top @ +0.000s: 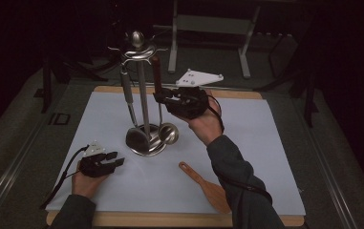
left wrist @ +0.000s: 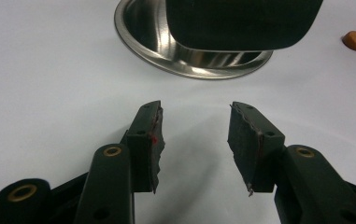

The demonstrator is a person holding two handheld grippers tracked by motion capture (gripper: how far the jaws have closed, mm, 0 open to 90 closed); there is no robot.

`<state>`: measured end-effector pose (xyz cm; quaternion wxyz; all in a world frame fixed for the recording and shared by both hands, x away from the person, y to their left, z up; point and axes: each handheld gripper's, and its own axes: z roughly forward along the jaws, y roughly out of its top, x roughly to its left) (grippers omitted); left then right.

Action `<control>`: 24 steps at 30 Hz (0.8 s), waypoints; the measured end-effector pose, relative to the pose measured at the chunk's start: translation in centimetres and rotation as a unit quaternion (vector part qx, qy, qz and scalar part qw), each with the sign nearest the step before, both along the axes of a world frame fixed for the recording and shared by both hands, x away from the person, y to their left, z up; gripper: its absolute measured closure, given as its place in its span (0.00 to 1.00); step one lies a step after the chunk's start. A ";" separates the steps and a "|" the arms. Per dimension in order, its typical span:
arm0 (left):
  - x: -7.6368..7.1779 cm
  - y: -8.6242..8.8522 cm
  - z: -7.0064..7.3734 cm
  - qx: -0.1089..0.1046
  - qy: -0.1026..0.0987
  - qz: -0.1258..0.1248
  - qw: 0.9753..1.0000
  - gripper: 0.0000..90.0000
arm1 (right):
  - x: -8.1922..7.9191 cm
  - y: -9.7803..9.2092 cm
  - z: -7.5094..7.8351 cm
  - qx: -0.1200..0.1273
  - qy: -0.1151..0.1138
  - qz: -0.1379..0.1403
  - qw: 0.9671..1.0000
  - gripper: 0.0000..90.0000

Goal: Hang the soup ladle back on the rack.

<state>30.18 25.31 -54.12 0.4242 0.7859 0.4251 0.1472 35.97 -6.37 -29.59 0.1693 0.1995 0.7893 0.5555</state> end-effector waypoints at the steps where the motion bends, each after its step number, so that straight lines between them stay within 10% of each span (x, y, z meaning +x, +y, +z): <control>1: 0.0 0.0 0.0 0.000 0.000 0.000 1.000 0.61 | -0.1 0.1 0.1 -0.001 0.001 0.000 1.000 0.82; 24: 0.0 0.0 0.0 0.001 -0.001 0.000 1.000 0.61 | 0.4 1.2 -0.8 -0.016 0.028 -0.021 0.999 0.77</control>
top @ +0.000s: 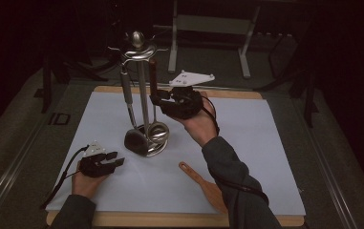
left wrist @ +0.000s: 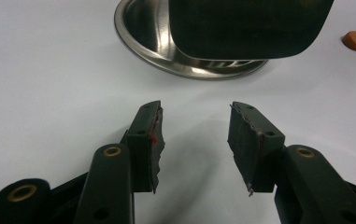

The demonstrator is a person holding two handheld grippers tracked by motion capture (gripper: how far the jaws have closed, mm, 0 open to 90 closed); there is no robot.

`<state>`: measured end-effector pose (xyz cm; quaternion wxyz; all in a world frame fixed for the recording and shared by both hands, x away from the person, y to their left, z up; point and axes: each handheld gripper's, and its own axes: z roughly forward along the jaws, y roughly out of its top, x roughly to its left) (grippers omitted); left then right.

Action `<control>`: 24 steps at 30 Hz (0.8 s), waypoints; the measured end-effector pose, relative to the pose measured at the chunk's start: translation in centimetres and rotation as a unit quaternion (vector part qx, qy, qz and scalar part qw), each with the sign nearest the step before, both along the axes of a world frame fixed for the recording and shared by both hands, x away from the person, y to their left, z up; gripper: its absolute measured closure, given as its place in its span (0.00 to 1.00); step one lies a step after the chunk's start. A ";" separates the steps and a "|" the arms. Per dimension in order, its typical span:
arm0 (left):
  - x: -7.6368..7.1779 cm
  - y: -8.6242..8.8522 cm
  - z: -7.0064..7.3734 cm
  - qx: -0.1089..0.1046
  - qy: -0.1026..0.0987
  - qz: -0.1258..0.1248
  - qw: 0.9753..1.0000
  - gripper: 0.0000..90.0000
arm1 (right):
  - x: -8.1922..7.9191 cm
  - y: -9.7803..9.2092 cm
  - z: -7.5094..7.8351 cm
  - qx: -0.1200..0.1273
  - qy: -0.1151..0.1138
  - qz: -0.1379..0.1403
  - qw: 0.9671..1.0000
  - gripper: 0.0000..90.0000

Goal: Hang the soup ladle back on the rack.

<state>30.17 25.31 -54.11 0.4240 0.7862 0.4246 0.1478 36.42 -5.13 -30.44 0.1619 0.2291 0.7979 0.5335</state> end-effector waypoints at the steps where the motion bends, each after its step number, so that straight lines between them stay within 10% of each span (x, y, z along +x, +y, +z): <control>1: 0.0 0.0 0.0 0.000 0.000 0.000 1.000 0.61 | 0.0 0.1 -0.1 0.000 -0.001 0.006 1.000 0.81; 24: 0.0 0.0 0.0 -0.002 0.000 0.000 1.000 0.61 | 0.8 0.4 0.0 -0.006 0.006 0.012 1.000 0.78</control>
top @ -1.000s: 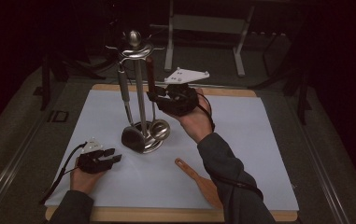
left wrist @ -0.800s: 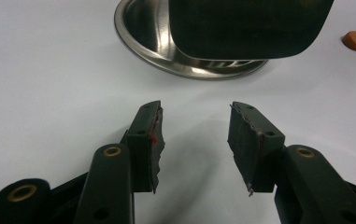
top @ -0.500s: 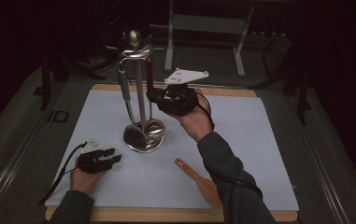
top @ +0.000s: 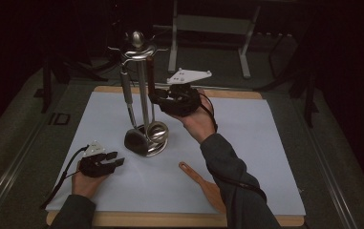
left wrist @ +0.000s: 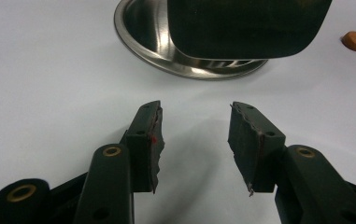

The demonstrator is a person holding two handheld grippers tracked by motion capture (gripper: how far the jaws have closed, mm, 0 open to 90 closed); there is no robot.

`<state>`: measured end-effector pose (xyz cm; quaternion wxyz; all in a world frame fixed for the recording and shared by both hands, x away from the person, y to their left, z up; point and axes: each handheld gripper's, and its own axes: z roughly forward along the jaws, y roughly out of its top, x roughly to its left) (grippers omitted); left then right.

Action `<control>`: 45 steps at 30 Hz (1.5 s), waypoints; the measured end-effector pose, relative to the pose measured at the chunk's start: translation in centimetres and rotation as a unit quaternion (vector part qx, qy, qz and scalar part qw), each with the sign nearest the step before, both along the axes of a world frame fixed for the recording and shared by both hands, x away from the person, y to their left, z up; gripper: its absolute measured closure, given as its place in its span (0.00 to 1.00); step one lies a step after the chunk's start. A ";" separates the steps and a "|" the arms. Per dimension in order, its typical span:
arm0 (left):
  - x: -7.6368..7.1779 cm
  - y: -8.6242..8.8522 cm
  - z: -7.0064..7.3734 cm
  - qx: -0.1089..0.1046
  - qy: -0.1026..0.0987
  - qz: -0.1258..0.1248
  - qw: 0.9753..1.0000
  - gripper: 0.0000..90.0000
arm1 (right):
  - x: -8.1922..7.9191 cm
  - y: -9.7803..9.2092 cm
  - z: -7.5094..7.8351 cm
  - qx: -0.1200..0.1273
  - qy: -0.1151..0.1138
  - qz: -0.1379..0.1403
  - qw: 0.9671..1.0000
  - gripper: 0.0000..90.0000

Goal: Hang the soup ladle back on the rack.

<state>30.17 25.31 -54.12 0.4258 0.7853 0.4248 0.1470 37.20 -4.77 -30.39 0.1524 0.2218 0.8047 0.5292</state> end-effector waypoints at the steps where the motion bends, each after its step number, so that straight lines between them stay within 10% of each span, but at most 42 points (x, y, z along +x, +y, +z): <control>1: 0.0 0.0 0.0 0.000 0.000 0.000 1.000 0.61 | 0.0 -0.1 -0.1 0.002 0.000 0.001 1.000 0.77; 18: 0.0 0.0 0.0 0.000 0.001 0.000 1.000 0.62 | 0.0 -2.6 -2.7 -0.021 -0.010 0.013 1.000 0.76; 28: 0.0 0.0 0.0 0.000 -0.001 0.001 1.000 0.62 | 0.6 -2.9 -5.7 -0.093 0.000 -0.002 0.996 0.76; 45: -0.1 0.0 0.1 -0.001 -0.007 0.001 1.000 0.62 | 1.7 -3.4 -11.2 -0.143 0.038 -0.016 0.989 0.76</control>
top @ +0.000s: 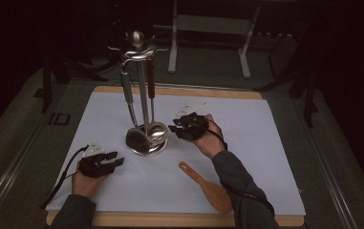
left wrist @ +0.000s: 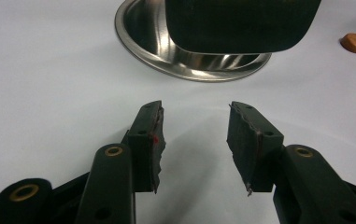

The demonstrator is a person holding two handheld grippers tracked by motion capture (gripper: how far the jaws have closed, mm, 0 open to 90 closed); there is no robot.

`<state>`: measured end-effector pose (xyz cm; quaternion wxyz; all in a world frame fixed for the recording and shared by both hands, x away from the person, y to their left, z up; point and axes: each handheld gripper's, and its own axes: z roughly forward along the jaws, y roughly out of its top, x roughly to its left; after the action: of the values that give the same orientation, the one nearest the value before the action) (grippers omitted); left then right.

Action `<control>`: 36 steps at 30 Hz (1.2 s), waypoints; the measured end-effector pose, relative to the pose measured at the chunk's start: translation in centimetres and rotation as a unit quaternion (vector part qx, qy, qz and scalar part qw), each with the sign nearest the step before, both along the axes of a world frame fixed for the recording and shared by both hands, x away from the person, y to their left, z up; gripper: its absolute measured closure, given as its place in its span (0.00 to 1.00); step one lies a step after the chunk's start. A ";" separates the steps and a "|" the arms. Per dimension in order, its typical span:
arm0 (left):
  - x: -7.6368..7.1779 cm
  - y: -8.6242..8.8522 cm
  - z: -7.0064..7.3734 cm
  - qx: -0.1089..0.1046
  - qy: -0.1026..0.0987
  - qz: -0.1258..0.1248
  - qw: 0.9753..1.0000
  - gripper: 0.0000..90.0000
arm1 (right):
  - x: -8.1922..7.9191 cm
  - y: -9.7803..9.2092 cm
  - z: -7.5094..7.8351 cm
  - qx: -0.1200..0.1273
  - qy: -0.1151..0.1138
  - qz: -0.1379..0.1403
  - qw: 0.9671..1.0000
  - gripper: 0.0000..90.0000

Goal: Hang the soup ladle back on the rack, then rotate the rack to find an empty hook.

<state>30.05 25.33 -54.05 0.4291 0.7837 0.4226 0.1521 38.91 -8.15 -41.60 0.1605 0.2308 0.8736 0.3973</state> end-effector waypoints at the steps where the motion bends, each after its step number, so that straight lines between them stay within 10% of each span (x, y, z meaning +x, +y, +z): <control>1: 0.0 0.0 0.0 0.000 0.000 0.000 1.000 0.62 | 0.1 -0.1 -0.4 -0.001 0.004 -0.002 1.000 0.76; 15: -0.6 -0.1 0.8 -0.039 -0.028 0.001 0.999 0.68 | 0.3 -0.1 -3.4 -0.020 0.029 0.001 0.999 0.76; 28: -2.8 -0.6 5.8 -0.104 -0.127 -0.007 0.986 1.00 | 0.4 0.7 -5.5 -0.057 0.049 0.008 0.997 1.00; 36: -3.5 -1.7 10.1 -0.127 -0.157 -0.027 0.979 1.00 | 0.4 2.1 -7.2 -0.074 0.060 0.011 0.995 1.00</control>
<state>26.51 23.59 -43.96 0.5902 0.7003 0.3446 0.2062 39.30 -6.03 -48.79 0.1203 0.2322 0.9112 0.3184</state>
